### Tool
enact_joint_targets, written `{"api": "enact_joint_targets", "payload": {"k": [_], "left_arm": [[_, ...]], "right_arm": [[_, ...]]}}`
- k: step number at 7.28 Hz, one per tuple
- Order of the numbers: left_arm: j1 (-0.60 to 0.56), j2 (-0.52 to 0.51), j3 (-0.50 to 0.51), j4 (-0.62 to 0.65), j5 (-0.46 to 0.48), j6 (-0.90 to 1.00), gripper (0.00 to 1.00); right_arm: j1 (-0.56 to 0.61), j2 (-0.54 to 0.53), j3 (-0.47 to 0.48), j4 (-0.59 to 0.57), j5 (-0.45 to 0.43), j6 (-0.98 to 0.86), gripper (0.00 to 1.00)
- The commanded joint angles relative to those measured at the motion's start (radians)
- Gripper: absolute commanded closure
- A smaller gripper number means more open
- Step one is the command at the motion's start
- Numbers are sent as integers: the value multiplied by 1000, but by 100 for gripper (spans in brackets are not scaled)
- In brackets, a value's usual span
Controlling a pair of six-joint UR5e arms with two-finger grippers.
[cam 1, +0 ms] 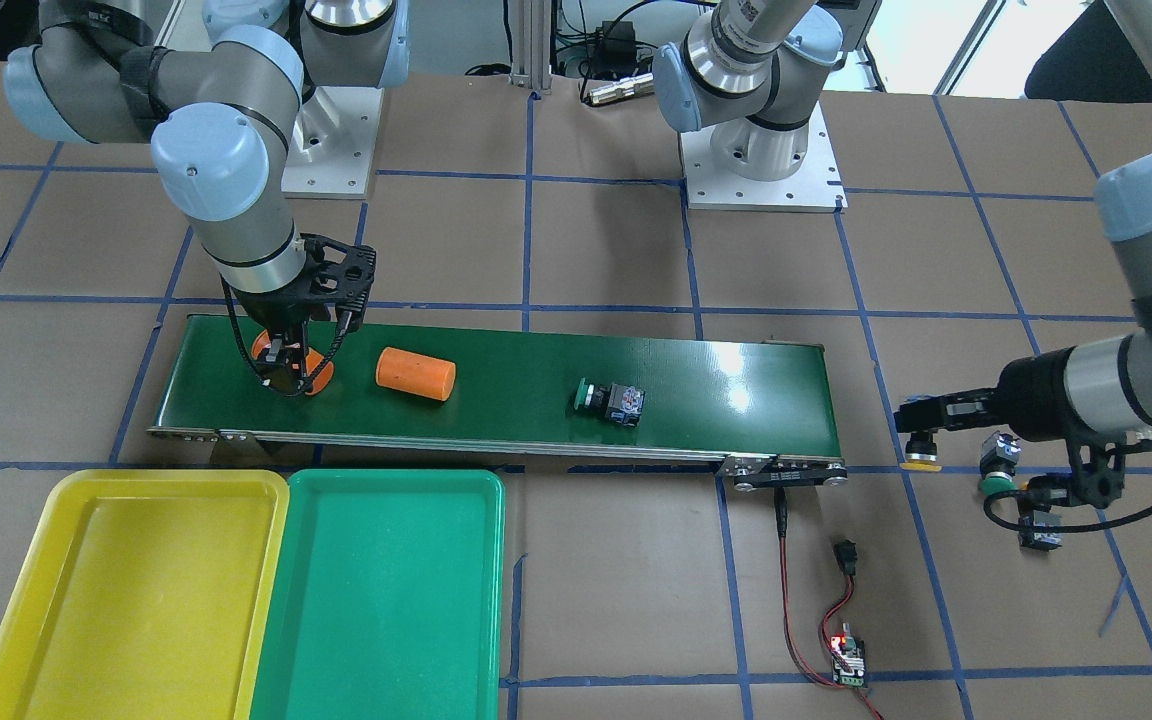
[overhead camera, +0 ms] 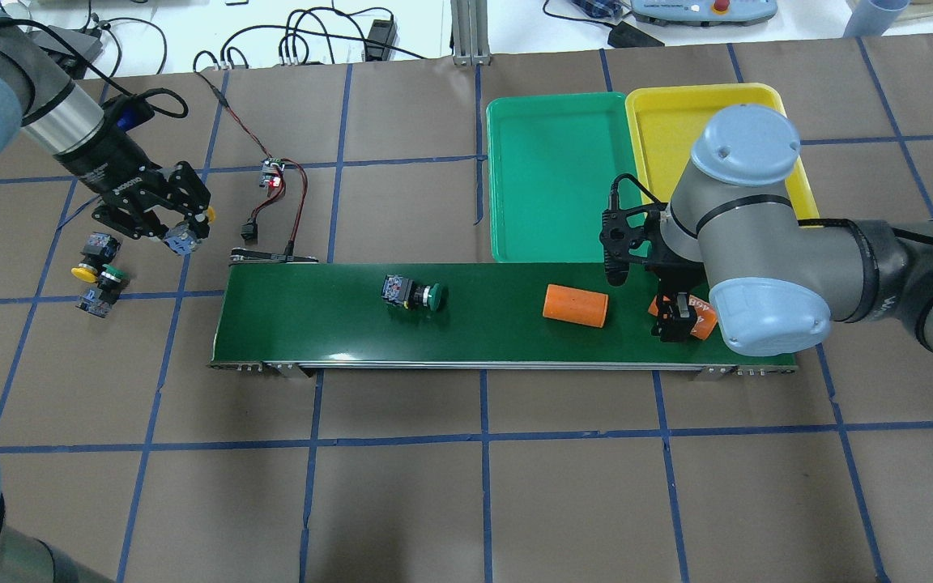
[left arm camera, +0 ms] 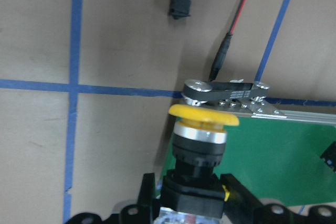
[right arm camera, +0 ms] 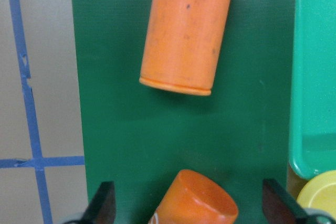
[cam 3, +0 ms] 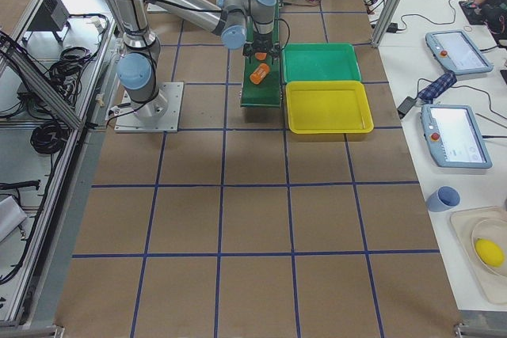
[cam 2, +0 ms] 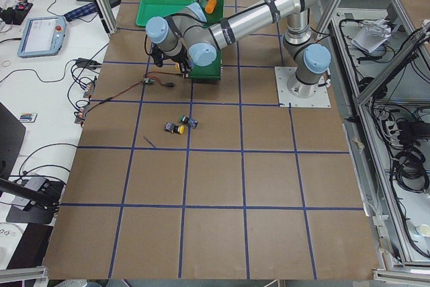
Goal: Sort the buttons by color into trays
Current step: 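Carry the yellow-capped button to the belt with the left gripper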
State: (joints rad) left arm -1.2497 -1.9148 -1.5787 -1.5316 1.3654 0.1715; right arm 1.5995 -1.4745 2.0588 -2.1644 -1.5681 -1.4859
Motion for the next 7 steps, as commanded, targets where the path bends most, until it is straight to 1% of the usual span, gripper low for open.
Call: {"api": "enact_joint_targets", "payload": {"k": [1, 3, 4, 5, 6, 7], "left_arm": [[-123, 58, -151, 186, 8, -38, 88], [-117, 80, -277, 304, 11, 46, 87], [-119, 95, -314, 335, 11, 45, 86], [-120, 118, -345, 337, 11, 43, 75], [-120, 147, -360, 337, 27, 43, 71], [-128, 164, -378, 338, 59, 28, 48]], "right_arm": [[25, 20, 3, -49, 2, 4, 0], [25, 25, 1, -52, 3, 10, 0], [25, 25, 3, -52, 3, 10, 0], [25, 25, 3, -52, 3, 9, 0], [25, 25, 3, -51, 3, 9, 0], [25, 26, 3, -51, 3, 10, 0]]}}
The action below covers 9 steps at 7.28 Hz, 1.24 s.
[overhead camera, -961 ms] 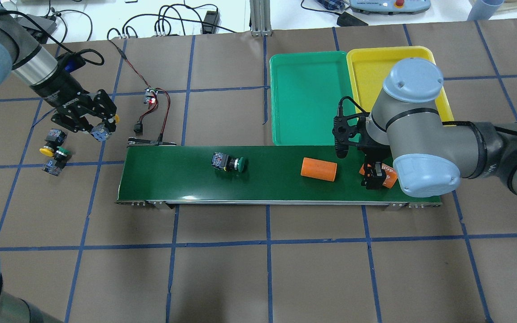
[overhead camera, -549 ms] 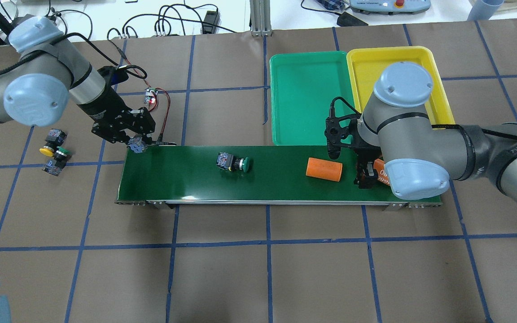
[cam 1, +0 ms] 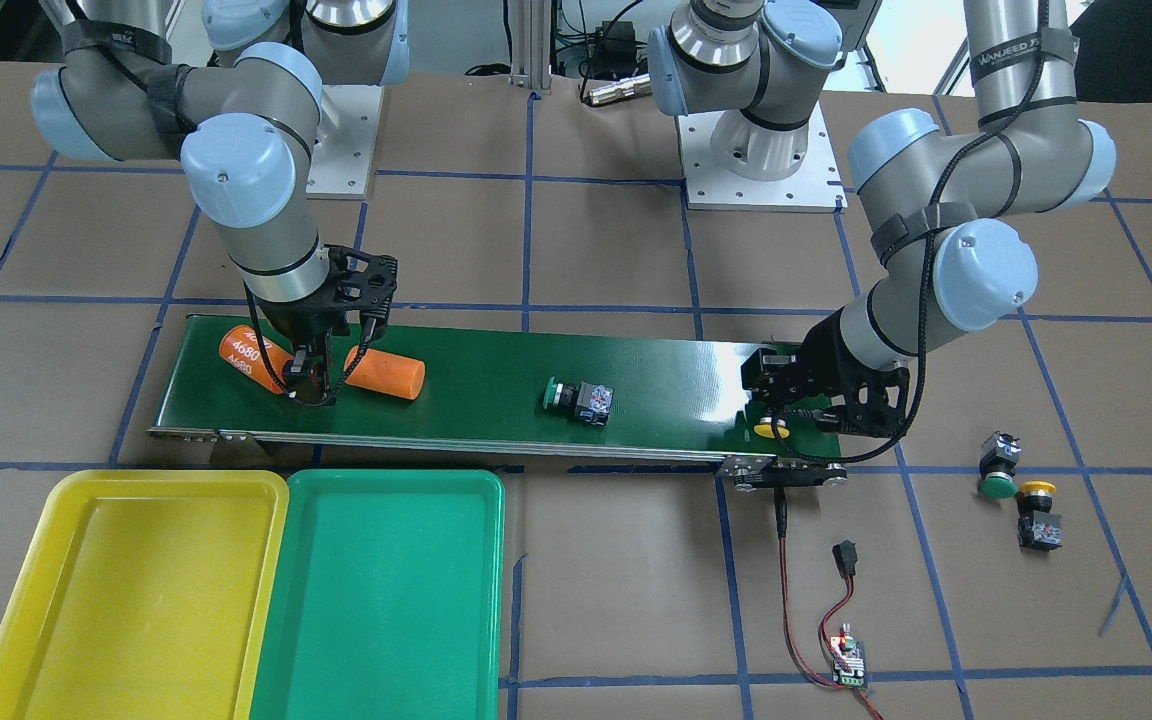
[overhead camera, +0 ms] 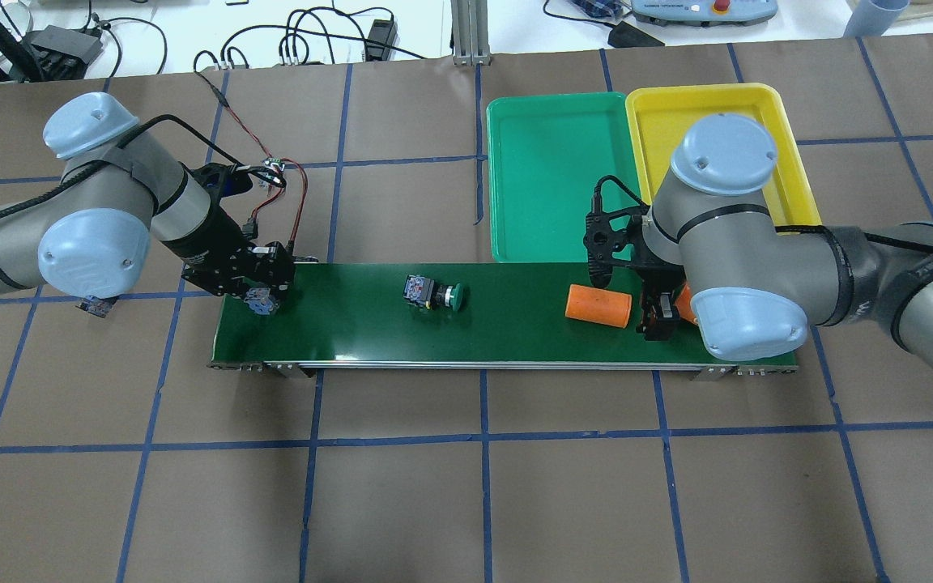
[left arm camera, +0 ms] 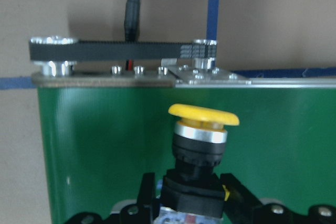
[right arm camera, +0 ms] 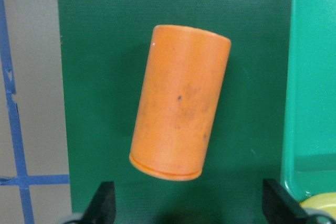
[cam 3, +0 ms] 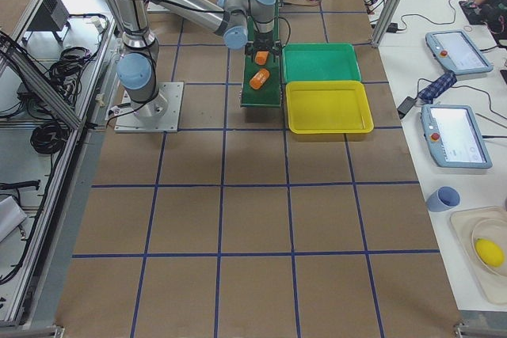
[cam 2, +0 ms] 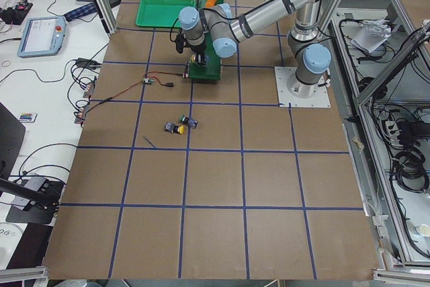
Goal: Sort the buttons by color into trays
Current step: 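Release the yellow-capped button on the belt and withdraw the left gripper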
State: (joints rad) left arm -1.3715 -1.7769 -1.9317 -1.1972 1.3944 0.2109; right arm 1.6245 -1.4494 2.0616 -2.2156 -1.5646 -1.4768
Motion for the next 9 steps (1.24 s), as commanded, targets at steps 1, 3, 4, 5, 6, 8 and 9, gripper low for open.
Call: {"api": "enact_joint_targets", "payload": {"k": [1, 3, 4, 5, 6, 8, 9], "left_arm": [[-8, 30, -35, 16, 31, -24, 15], [-1, 2, -17, 42, 31, -33, 0], [15, 8, 43, 25, 31, -28, 0], [58, -4, 122, -64, 31, -12, 0], [128, -33, 190, -111, 31, 31, 0], [228, -129, 293, -111, 32, 252, 0], [268, -188, 348, -105, 46, 327, 0]], "right_arm": [[0, 0, 0, 1, 2, 3, 0], [2, 13, 0, -1, 0, 3, 0], [2, 14, -1, -1, 0, 3, 0], [2, 14, -1, -1, 0, 3, 0], [2, 14, 0, -1, -2, 3, 0], [2, 15, -1, -1, -3, 3, 0], [2, 15, 0, -1, -9, 3, 0]]}}
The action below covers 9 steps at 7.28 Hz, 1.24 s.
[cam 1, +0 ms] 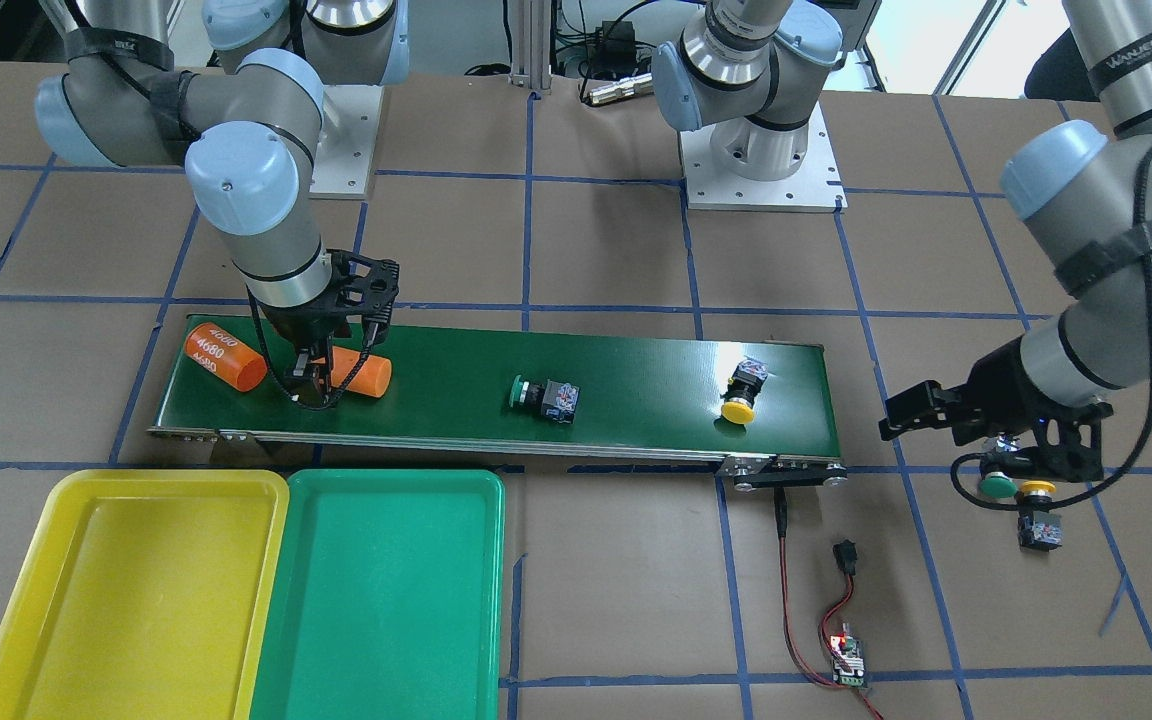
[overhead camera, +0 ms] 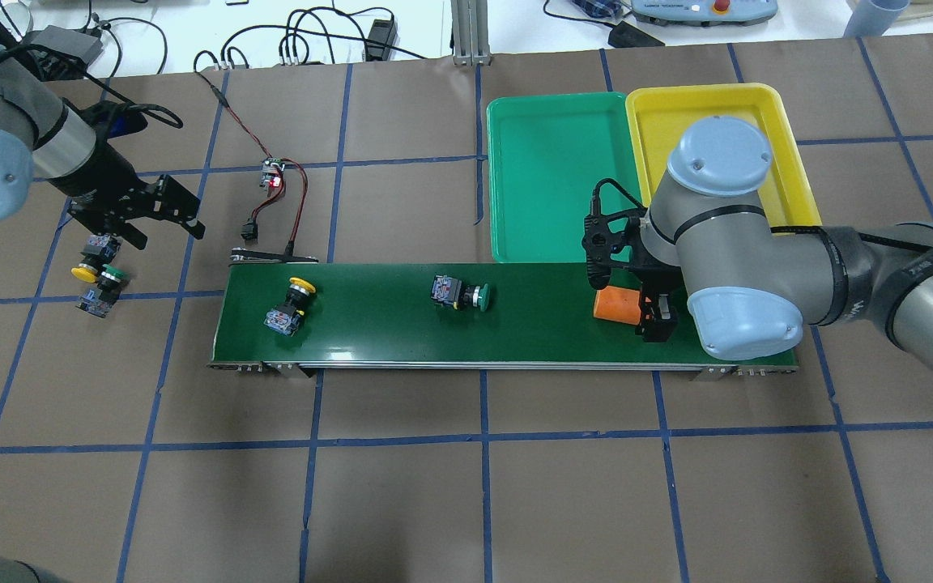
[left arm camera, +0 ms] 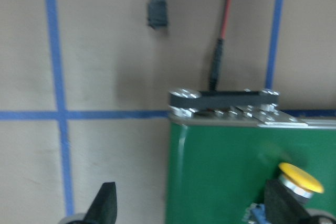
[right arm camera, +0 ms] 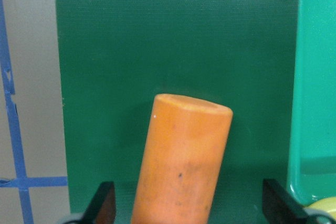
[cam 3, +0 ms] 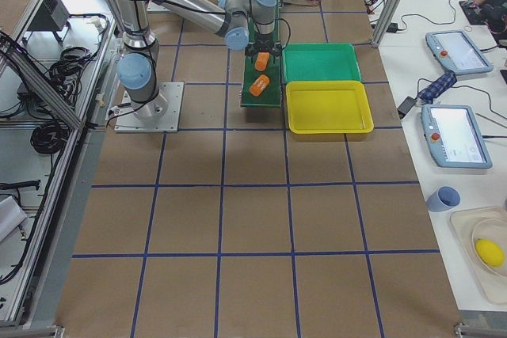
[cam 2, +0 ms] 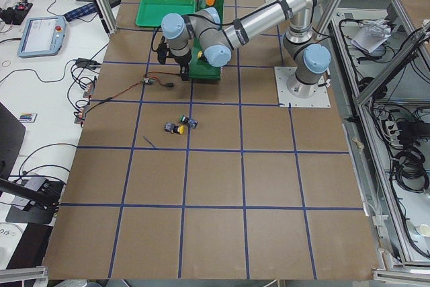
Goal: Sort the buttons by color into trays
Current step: 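Release the yellow-capped button on the belt and withdraw the left gripper, then return the left gripper to the pile while the right gripper grasps a cylinder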
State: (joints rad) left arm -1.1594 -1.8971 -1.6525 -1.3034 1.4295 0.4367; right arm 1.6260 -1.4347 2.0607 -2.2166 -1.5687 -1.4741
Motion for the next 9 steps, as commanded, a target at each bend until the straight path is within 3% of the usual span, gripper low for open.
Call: {"api": "enact_joint_targets", "payload": {"k": [1, 2, 4, 6, 7, 9], "left_arm": [[82, -136, 142, 9, 67, 206, 0], [105, -208, 225, 22, 71, 337, 0], [130, -314, 295, 55, 78, 393, 0], [176, -361, 304, 79, 92, 393, 0], [176, -370, 297, 85, 162, 386, 0], [175, -387, 283, 73, 166, 367, 0]], "right_arm": [[0, -1, 1, 0, -11, 0, 0], [0, 3, -1, 0, -11, 0, 0], [0, 8, -1, 0, -11, 0, 0], [0, 11, -1, 0, -10, 2, 0], [0, 10, -1, 0, -10, 0, 0], [0, 10, -2, -2, -4, 0, 0]]}}
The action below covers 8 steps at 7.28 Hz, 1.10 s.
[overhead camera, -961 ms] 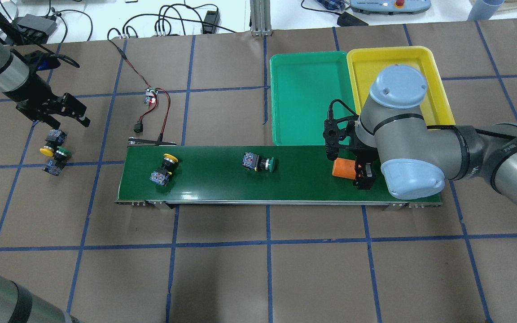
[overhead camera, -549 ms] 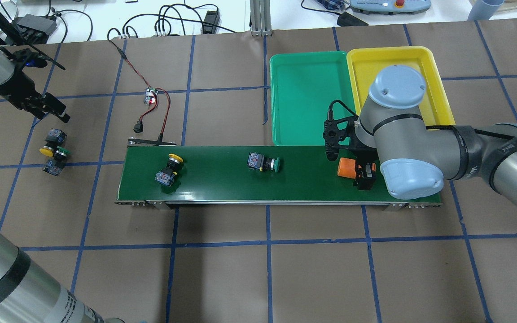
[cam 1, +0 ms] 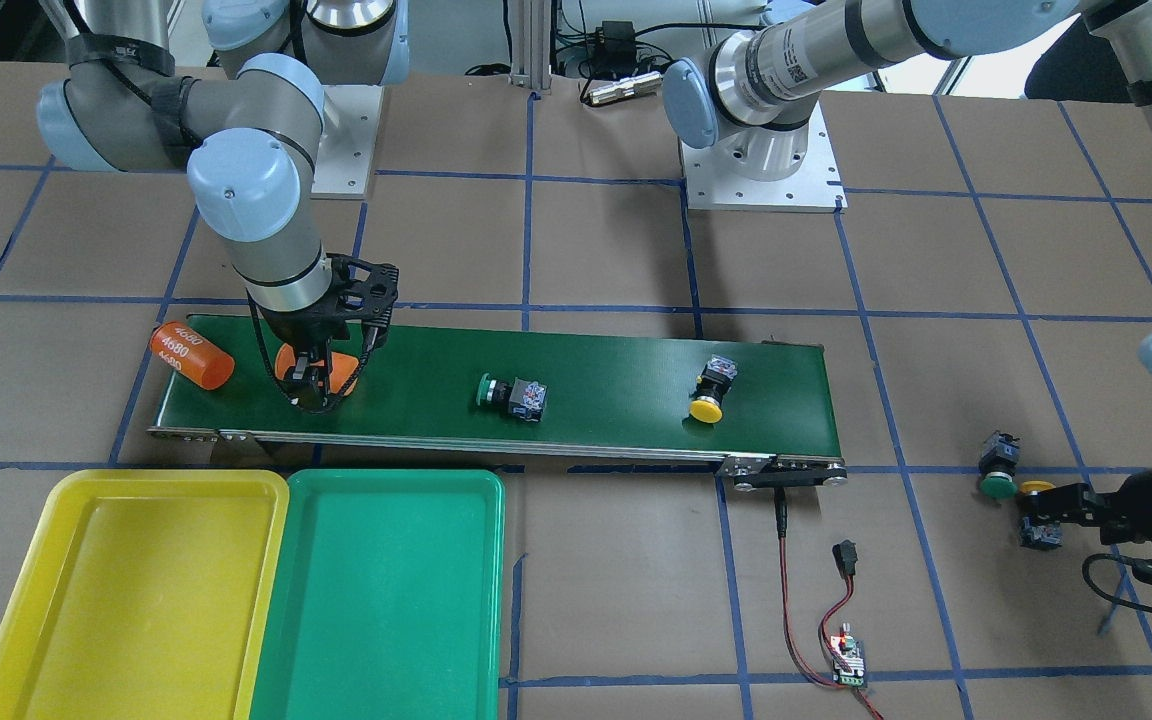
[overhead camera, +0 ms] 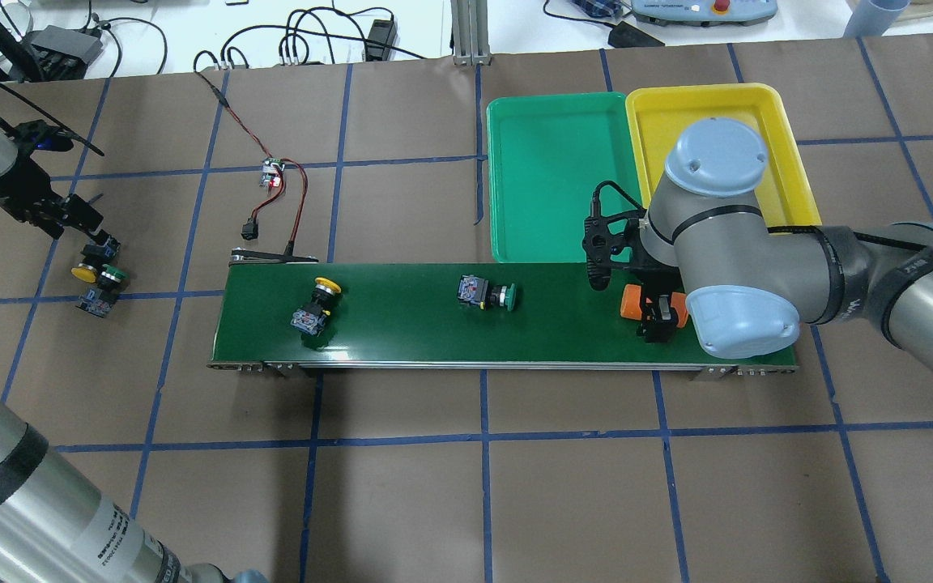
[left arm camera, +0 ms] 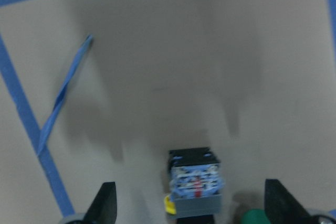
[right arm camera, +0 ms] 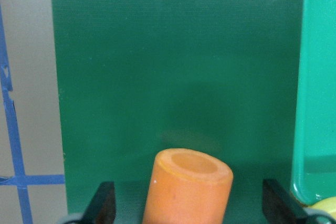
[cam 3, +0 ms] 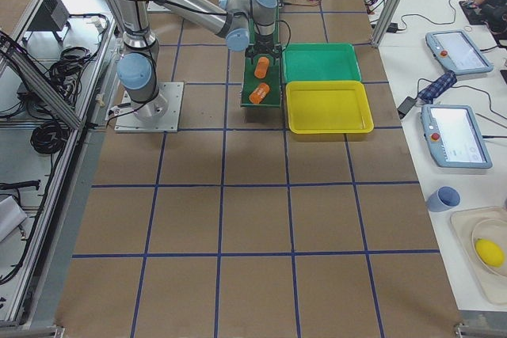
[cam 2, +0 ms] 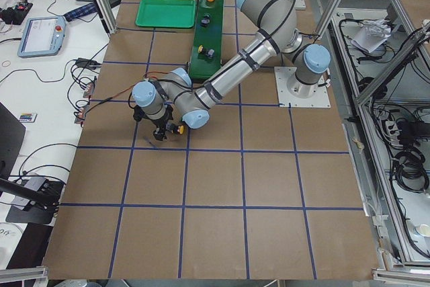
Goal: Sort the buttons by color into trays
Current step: 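Return the left gripper to the pile while the right gripper grasps a cylinder, then grasp a yellow-capped button with the left gripper while the right lifts the cylinder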
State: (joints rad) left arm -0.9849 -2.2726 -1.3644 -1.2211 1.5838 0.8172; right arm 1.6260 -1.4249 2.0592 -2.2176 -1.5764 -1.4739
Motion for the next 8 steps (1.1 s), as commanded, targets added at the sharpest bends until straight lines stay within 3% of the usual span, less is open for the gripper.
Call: {"api": "enact_joint_targets", "payload": {"k": [1, 3, 5, 6, 8], "left_arm": [[0, -22, -7, -8, 8, -10, 0], [0, -28, -5, -3, 2, -13, 62], [-11, -4, -7, -12, 1, -38, 97], [-12, 16, -4, -43, -2, -59, 100], [-17, 86, -7, -96, -7, -282, 100]], "right_arm": [[0, 4, -10, -1, 7, 0, 0], [6, 12, -11, -7, 10, 1, 0], [47, 47, -25, -75, 7, 23, 0], [66, 61, -43, -82, -3, 33, 0], [72, 61, -47, -79, -4, 35, 0]]}}
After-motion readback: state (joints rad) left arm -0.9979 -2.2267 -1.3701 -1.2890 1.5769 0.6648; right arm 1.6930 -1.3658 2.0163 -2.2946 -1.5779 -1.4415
